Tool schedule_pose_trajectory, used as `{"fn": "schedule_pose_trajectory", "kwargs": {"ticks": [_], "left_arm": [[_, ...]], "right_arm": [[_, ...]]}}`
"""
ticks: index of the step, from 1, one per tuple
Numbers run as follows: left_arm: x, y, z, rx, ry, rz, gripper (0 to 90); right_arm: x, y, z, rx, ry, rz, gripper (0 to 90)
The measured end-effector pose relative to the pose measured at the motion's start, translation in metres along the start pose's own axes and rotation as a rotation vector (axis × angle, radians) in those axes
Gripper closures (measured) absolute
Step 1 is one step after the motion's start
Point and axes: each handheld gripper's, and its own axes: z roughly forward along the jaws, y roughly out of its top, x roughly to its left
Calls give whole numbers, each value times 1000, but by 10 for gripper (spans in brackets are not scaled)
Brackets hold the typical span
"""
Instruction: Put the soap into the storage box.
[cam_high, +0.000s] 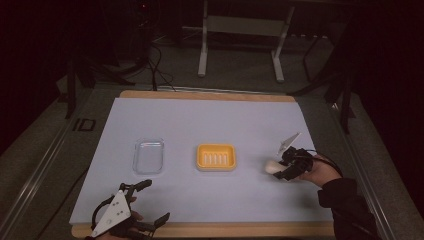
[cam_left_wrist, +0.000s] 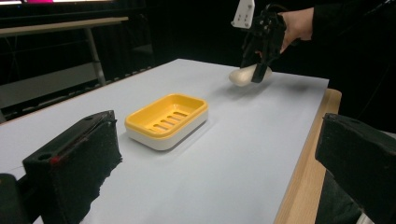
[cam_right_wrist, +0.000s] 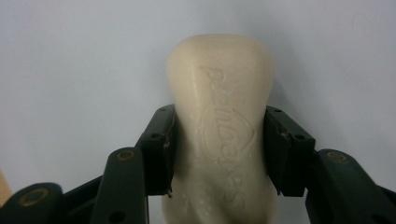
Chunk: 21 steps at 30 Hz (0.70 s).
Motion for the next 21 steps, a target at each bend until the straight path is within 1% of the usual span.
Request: {"fn": "schedule_pose_trajectory", "kwargs": {"ticks": [2, 4, 5, 6, 8, 9, 10, 11, 12, 14, 16, 18, 21], "left_arm": [[0, 0, 0, 0, 0, 0, 1], [0, 0, 0, 1, 0, 2, 1], [0, 0, 0, 0, 0, 0, 0], [0, 0, 0, 0, 0, 0, 1], [0, 0, 0, 0, 0, 0, 0], [0, 0, 0, 0, 1, 0, 1], [0, 0, 0, 0, 0, 0, 1], [0, 0, 0, 0, 0, 0, 1], [0, 0, 0, 1, 0, 0, 1], [0, 0, 0, 2, 0, 1, 1], [0, 0, 0, 2, 0, 1, 0], [0, 0, 0, 1, 0, 0, 1], [0, 0, 0, 0, 0, -1, 0]], "right_arm": [[1, 1, -1, -7, 1, -8, 496], [3, 4, -4, -23, -8, -40, 496], [3, 6, -6, -21, -1, -50, 496], [4, 8, -7, -29, -8, -59, 496], [4, 10, -8, -33, -7, -58, 496], [4, 13, -11, -43, -2, -75, 496], [4, 15, -13, -47, -2, -76, 496], [4, 17, -15, -50, 10, -84, 496], [5, 19, -16, -57, 3, -95, 496], [5, 23, -19, -61, 18, -105, 496], [6, 26, -22, -63, 15, -123, 496], [8, 30, -25, -68, -4, -141, 496], [9, 36, -29, -70, -9, -166, 496]]}}
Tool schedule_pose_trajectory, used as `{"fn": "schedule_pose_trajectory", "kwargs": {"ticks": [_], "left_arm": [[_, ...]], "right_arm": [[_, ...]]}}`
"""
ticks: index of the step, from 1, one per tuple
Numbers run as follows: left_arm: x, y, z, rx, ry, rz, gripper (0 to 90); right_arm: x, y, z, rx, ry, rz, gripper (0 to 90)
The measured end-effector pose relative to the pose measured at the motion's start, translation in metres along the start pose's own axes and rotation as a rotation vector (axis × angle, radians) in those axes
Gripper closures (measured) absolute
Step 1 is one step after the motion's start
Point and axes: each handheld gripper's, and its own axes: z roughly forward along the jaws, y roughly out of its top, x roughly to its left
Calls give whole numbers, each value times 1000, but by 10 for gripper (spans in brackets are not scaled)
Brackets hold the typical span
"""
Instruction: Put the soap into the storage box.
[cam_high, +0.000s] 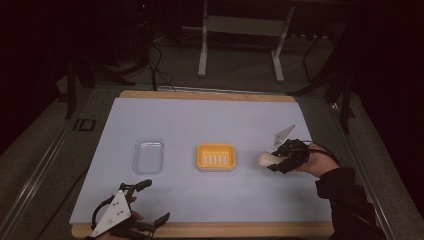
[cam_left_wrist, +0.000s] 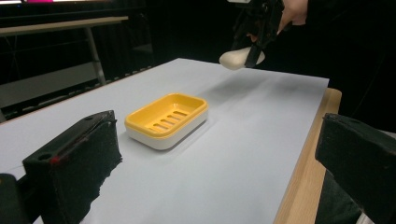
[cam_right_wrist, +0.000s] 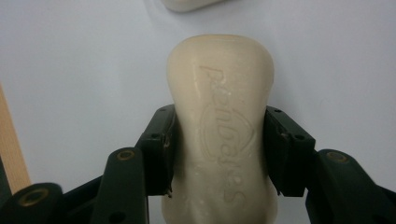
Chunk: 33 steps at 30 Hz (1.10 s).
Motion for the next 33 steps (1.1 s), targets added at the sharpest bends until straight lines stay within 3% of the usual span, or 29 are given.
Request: {"fn": "schedule_pose_trajectory", "kwargs": {"ticks": [14, 33], "left_arm": [[0, 0, 0, 2, -1, 0, 1], [-1, 0, 0, 3, -2, 3, 0]], "right_arm": [[7, 26, -5, -8, 51, -121, 496], [11, 55, 1, 33, 101, -215, 496]]}}
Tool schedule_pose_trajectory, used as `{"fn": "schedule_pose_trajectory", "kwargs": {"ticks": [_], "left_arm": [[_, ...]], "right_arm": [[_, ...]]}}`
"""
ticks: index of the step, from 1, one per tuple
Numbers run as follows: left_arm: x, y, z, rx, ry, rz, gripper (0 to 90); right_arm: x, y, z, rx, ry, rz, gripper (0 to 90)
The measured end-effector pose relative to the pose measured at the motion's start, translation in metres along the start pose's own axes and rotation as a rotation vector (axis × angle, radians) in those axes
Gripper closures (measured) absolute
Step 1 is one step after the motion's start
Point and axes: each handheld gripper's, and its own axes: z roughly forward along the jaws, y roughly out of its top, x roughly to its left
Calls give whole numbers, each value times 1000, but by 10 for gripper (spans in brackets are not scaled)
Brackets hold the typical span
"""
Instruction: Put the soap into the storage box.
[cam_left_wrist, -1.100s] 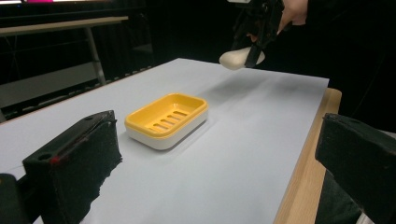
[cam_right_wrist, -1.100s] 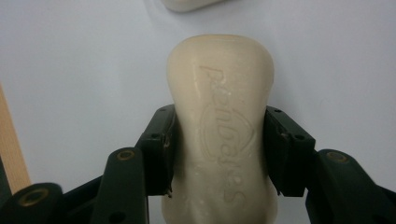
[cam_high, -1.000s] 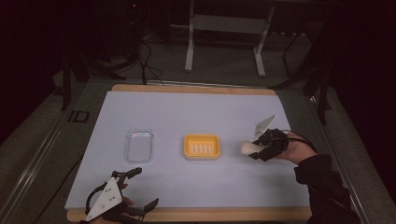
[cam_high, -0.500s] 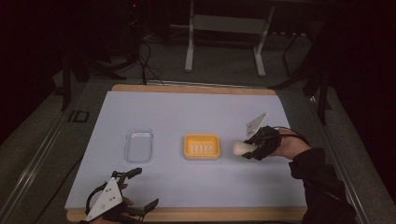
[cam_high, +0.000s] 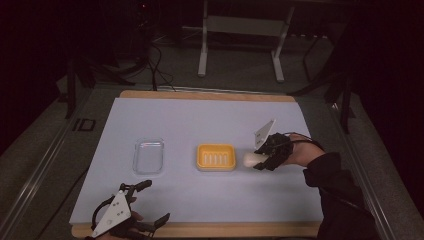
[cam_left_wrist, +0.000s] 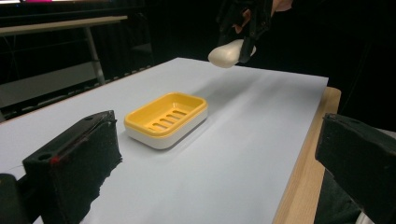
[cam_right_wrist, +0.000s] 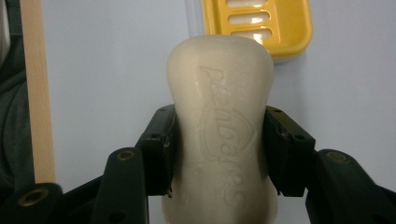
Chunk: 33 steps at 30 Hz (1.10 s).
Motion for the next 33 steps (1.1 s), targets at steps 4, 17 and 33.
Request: {"fn": "schedule_pose_trajectory", "kwargs": {"ticks": [4, 17, 33], "left_arm": [[0, 0, 0, 1, -3, 3, 0], [-1, 0, -1, 1, -3, 9, 1], [-2, -1, -5, 3, -1, 7, 1]], "right_arm": [[0, 8, 1, 9, 12, -19, 496], [3, 36, 6, 19, 22, -102, 496], [-1, 63, 17, 12, 56, -160, 496]]}}
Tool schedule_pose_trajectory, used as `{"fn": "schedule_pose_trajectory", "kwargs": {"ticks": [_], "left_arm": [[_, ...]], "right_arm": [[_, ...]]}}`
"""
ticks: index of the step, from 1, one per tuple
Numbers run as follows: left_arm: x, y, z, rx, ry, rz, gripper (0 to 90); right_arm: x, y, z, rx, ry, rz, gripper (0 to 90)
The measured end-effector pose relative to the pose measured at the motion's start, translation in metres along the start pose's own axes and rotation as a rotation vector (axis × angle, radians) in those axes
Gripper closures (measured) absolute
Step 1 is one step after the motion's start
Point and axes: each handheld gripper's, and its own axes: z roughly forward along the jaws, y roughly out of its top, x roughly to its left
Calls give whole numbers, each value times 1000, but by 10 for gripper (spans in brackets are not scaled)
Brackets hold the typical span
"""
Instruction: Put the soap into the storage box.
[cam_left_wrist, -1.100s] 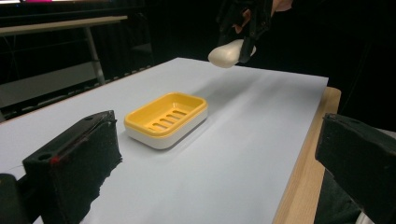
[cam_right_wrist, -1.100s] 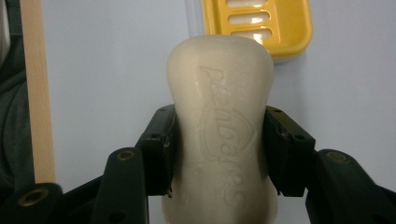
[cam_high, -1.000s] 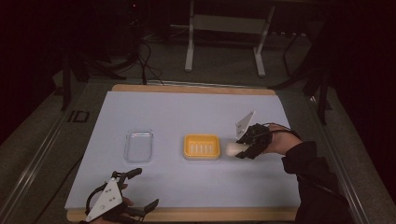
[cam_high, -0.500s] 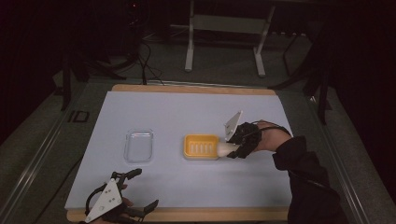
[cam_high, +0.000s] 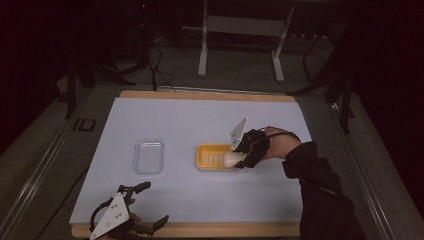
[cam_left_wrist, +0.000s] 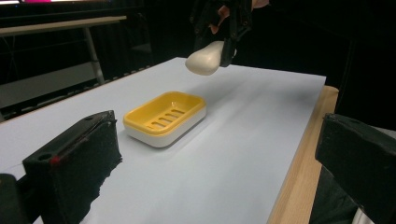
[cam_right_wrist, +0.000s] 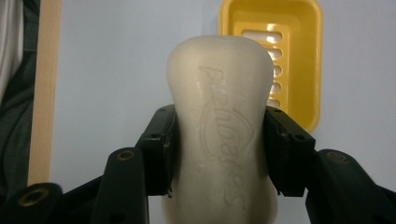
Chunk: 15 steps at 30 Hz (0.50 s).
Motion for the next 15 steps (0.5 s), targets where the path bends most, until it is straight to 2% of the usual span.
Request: {"fn": "schedule_pose_trajectory", "kwargs": {"ticks": [10, 15], "left_arm": [[-2, -1, -7, -9, 21, 0, 0], [-3, -1, -9, -12, 25, -4, 1]], "right_arm": [[-6, 16, 7, -17, 7, -40, 496], [-9, 22, 7, -59, 20, -63, 496]]}}
